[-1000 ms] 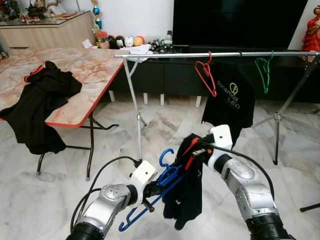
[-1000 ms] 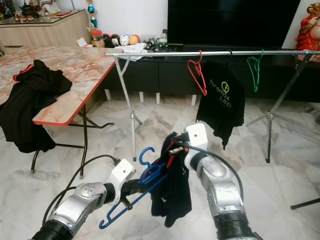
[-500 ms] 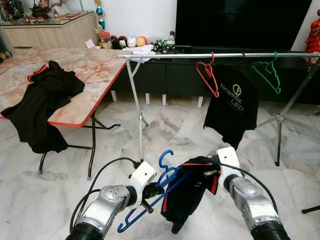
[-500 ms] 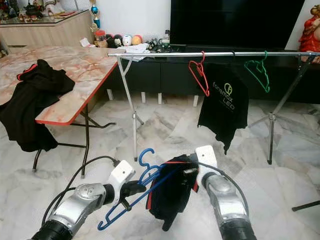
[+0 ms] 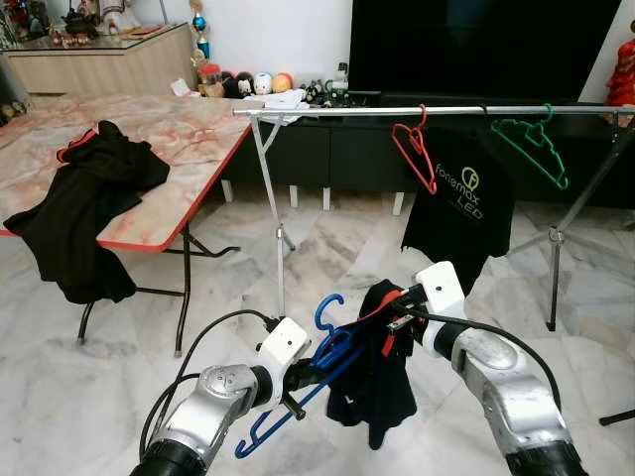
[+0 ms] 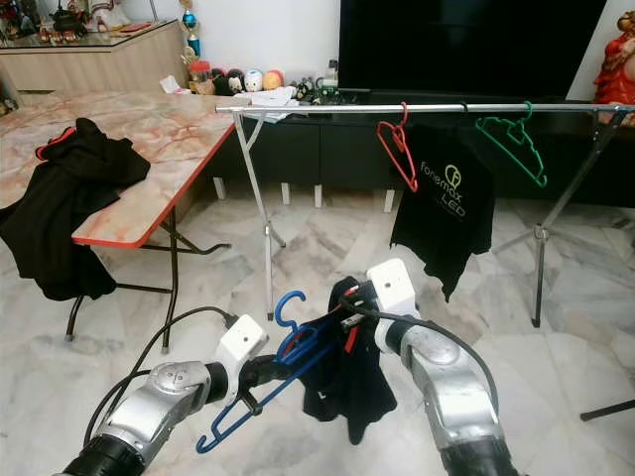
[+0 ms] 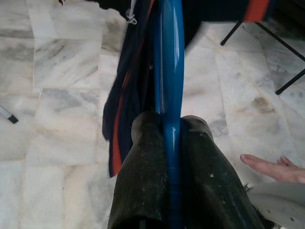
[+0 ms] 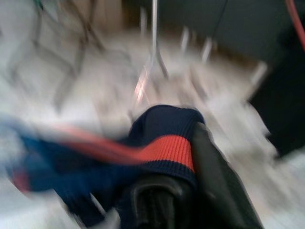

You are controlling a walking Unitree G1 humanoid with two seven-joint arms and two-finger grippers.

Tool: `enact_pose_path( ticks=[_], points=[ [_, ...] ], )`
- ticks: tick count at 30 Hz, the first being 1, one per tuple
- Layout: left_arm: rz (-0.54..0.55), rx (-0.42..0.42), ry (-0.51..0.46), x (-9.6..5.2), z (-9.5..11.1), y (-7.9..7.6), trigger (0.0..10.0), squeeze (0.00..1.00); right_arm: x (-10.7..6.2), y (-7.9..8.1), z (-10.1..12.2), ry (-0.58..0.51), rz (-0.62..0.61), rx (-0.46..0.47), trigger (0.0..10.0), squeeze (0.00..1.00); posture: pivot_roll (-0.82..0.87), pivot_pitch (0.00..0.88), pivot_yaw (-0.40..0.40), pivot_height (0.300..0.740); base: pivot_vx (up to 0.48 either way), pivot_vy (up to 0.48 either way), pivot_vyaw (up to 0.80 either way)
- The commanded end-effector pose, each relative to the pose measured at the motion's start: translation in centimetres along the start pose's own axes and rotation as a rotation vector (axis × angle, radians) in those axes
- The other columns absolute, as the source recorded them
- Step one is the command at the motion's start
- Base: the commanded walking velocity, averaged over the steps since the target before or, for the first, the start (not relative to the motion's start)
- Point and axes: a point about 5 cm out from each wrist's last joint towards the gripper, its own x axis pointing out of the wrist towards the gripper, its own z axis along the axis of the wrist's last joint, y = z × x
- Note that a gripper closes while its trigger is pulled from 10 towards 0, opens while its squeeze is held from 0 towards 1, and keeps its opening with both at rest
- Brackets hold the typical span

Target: Hang hanger

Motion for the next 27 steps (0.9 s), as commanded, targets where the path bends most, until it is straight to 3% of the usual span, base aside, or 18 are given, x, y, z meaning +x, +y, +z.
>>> enact_pose_path(
  ticks=[1, 4, 6, 9, 12, 18, 22, 25, 27],
  points=[
    [0.004, -0.001, -0.021, -0.2, 0.4, 0.4, 10.0, 0.0, -0.1, -0.5, -0.6, 0.03, -0.05, -0.041, 10.0, 0.0, 0.0, 0.0, 0.034, 0.74, 0.0, 0.0, 0.0],
    [-0.005, 0.0, -0.021, -0.4, 0.4, 0.3, 10.0, 0.0, -0.3, -0.8, 0.3, -0.02, -0.056, -0.071, 10.0, 0.0, 0.0, 0.0, 0.035, 0.74, 0.0, 0.0, 0.0],
    [0.001, -0.003, -0.017, -0.5, 0.2, 0.5, 10.0, 0.0, -0.6, -1.0, 2.4, -0.128, -0.041, -0.107, 10.0, 0.0, -0.01, 0.0, 0.037, 0.74, 0.0, 0.0, 0.0],
    [-0.001, -0.008, -0.016, -0.6, 0.1, 0.5, 10.0, 0.0, -0.5, -1.1, 3.6, -0.19, -0.034, -0.141, 10.0, 0.0, -0.01, 0.0, 0.037, 0.74, 0.0, 0.0, 0.0],
    [-0.021, -0.016, -0.028, -0.5, 0.3, 0.3, 10.0, 0.0, -0.5, -0.1, 4.6, -0.246, 0.086, -0.204, 10.0, 0.0, -0.01, 0.0, 0.037, 0.74, 0.0, 0.0, 0.0],
    [-0.02, -0.017, -0.038, -0.4, 0.5, 0.3, 10.0, 0.0, -1.8, 1.5, 5.3, -0.288, 0.297, -0.216, 10.0, 0.0, 0.0, 0.0, 0.037, 0.74, 0.0, 0.0, 0.0],
    [-0.024, -0.021, -0.04, -0.4, 0.5, 0.2, 10.0, 0.0, -2.4, 1.5, 3.8, -0.228, 0.374, -0.28, 10.0, 0.0, -0.01, 0.0, 0.038, 0.74, 0.0, 0.0, 0.0],
    [-0.039, -0.037, -0.055, -0.3, 0.6, 0.0, 10.0, 0.0, -1.3, -0.3, 1.4, -0.093, 0.219, -0.374, 10.0, 0.0, -0.01, 0.0, 0.041, 0.74, 0.0, 0.0, 0.0],
    [-0.039, -0.037, -0.055, -0.3, 0.7, 0.0, 10.0, 0.0, -1.1, -0.6, 1.1, -0.078, 0.19, -0.376, 10.0, 0.0, -0.01, 0.0, 0.042, 0.74, 0.0, 0.0, 0.0]
  ],
)
